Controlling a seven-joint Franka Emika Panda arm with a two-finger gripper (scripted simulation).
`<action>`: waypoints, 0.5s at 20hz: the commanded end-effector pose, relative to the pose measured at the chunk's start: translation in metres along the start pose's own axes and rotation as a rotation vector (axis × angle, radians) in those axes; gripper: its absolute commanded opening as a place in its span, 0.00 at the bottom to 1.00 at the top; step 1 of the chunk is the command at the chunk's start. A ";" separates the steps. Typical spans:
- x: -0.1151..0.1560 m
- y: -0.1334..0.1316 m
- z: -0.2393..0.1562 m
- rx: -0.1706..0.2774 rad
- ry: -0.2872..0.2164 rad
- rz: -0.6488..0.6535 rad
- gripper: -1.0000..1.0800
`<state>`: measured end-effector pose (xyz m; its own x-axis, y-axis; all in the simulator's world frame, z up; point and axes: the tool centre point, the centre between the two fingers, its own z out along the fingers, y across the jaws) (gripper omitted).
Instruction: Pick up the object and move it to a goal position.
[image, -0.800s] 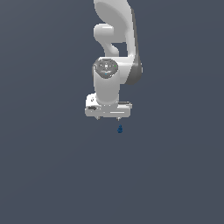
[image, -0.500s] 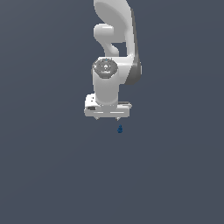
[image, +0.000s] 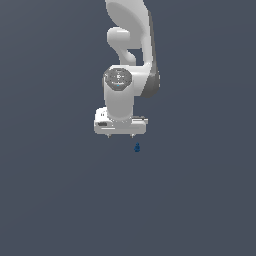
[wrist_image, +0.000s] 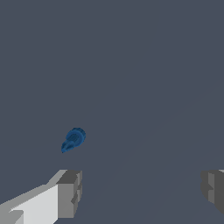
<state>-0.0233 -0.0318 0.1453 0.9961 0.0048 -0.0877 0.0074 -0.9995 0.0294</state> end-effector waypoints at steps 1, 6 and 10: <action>0.000 -0.002 0.001 0.000 0.001 -0.013 0.96; 0.000 -0.008 0.006 0.000 0.009 -0.076 0.96; 0.000 -0.017 0.012 -0.001 0.019 -0.158 0.96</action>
<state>-0.0238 -0.0187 0.1352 0.9885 0.1308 -0.0759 0.1327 -0.9910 0.0196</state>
